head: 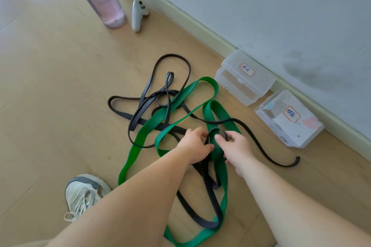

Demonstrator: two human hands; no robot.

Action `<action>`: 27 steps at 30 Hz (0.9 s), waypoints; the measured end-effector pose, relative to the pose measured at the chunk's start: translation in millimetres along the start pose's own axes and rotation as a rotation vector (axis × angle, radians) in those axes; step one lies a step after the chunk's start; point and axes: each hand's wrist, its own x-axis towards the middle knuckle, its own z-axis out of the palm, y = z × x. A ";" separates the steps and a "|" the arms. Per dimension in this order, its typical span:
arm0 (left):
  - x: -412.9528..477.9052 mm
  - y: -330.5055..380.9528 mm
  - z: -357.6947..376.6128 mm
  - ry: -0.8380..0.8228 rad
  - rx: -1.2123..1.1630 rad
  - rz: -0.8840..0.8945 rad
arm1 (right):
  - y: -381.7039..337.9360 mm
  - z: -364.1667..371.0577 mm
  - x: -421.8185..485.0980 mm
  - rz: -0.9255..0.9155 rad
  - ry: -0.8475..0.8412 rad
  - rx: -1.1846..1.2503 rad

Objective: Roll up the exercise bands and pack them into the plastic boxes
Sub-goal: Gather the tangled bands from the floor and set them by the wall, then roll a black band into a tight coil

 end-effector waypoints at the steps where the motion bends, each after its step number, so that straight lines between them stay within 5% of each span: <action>1: -0.3 3.2 -1.3 0.060 -0.020 0.027 | -1.1 -1.7 -0.1 -0.027 0.010 -0.014; 4: -6.2 16.9 -7.8 0.188 -0.082 0.077 | -10.1 -10.1 -7.4 -0.123 0.020 -0.032; 15: -102.6 93.0 -86.0 0.093 -0.137 0.335 | -98.8 -69.0 -103.0 -0.481 0.009 -0.095; 27: -279.9 197.8 -173.2 0.463 -0.125 0.811 | -186.6 -155.8 -287.2 -0.997 0.258 -0.001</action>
